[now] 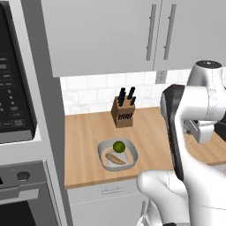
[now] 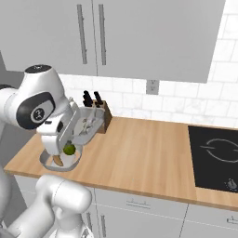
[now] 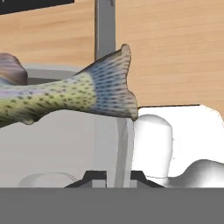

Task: Take the meat container that has the fish and place it on the second highest rack of the freezer. Then take the vegetable container that has the sweet potato and lime and place it on the highest rack of the freezer.

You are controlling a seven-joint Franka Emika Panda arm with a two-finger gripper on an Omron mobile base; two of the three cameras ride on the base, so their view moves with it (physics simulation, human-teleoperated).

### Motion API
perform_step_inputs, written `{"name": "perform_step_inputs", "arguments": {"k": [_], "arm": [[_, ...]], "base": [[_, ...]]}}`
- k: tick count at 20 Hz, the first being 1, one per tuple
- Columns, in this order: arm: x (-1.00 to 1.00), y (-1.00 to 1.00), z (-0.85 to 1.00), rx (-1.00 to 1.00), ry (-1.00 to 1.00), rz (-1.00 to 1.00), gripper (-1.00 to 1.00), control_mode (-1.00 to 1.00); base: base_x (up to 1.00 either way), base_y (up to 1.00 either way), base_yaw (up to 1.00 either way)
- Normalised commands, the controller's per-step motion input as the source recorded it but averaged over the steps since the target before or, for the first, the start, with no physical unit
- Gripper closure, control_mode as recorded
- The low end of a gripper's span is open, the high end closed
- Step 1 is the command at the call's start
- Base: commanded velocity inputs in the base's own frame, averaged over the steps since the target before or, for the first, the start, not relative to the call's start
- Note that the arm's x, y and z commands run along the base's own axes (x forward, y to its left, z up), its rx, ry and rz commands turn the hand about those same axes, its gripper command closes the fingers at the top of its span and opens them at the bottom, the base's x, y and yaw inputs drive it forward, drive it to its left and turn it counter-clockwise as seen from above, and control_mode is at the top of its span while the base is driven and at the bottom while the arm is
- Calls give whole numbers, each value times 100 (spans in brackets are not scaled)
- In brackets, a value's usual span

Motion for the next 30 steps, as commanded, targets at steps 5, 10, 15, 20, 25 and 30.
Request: {"name": "perform_step_inputs", "arguments": {"k": [5, 10, 15, 20, 25, 30], "arm": [[0, 0, 16, 18, -2, 0, 100, -100], [0, 1, 0, 11, -3, -2, 100, -100], [-3, 0, -4, -3, -8, -4, 100, -100], [0, 0, -2, -8, -6, -4, 100, -100], [-1, 0, 0, -4, 0, 0, 100, -100], [-3, 0, 0, 0, 0, 0, 100, -100]], "base": [[0, 0, 0], [0, 0, 0], [0, 0, 0], [0, 0, 0], [0, 0, 0], [0, 0, 0]]}}
